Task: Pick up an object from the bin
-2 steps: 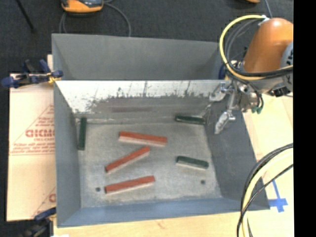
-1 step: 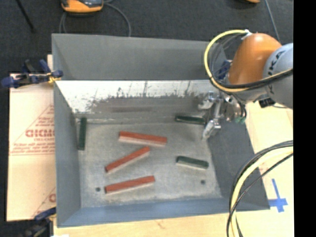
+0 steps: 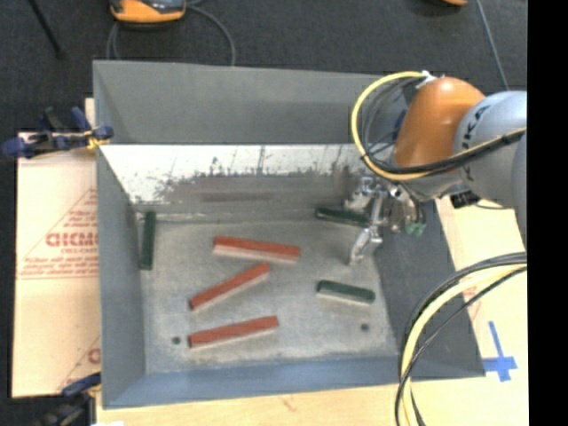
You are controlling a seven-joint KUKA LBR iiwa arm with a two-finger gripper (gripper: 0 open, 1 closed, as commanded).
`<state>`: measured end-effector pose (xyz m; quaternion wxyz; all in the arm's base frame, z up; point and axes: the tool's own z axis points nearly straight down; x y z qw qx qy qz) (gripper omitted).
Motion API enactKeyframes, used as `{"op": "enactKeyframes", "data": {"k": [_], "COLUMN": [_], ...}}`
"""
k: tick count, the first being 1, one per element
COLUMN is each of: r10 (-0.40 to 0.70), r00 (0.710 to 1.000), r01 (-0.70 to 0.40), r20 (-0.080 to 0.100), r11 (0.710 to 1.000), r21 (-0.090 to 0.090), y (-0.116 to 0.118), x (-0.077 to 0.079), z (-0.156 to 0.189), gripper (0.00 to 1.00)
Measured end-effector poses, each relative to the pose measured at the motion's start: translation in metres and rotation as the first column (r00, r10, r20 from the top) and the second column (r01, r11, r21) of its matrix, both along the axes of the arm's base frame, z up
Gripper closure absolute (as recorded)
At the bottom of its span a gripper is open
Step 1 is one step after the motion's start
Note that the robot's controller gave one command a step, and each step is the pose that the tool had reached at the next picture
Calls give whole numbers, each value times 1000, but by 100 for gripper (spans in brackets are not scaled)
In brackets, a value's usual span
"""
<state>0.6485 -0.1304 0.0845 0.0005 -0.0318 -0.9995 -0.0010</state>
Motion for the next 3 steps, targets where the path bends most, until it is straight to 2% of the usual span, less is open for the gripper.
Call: {"op": "enactKeyframes", "data": {"k": [1, 2, 3], "r10": [-39, -38, 15], "r00": [999, 999, 1000], "r01": [39, 38, -15], "r20": [9, 9, 6], "r11": [999, 999, 1000], "r21": [-3, -3, -4], "y": [1, 1, 33], "x": [10, 10, -11], "z": [-5, -5, 136], "gripper": [100, 100, 100]}}
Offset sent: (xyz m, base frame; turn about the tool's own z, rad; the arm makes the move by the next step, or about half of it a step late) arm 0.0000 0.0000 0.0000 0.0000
